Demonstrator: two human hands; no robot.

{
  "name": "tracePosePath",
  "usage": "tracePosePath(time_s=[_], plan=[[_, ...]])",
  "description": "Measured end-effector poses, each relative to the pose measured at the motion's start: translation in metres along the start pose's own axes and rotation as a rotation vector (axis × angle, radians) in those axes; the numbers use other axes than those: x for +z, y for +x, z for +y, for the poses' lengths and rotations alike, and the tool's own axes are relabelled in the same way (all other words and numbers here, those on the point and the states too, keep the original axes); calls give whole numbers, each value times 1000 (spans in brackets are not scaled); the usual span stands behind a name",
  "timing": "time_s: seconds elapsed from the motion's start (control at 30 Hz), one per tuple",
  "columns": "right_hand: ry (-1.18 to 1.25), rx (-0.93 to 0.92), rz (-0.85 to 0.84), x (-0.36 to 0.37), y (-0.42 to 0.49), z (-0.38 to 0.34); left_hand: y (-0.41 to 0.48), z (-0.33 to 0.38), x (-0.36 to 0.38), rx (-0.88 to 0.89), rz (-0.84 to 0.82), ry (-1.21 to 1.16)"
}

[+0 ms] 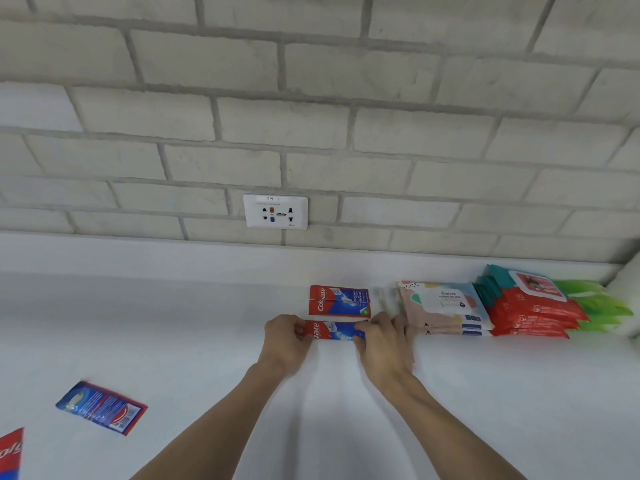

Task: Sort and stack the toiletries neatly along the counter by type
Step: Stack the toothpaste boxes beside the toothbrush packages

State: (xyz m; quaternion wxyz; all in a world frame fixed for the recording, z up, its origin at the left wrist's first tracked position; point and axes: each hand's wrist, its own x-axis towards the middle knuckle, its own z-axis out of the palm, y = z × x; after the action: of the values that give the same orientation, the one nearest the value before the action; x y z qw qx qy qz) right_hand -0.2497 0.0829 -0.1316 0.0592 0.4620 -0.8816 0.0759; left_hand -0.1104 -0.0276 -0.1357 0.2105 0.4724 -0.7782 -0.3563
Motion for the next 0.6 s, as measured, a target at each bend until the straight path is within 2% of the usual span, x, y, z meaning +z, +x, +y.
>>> tracePosePath(time_s=[0.2,0.6], plan=[[10,-17,-2,2,8,5,7,2,6,22,20,71],[141,-70,-37,6,13,17,3,7,9,-19,52,39]])
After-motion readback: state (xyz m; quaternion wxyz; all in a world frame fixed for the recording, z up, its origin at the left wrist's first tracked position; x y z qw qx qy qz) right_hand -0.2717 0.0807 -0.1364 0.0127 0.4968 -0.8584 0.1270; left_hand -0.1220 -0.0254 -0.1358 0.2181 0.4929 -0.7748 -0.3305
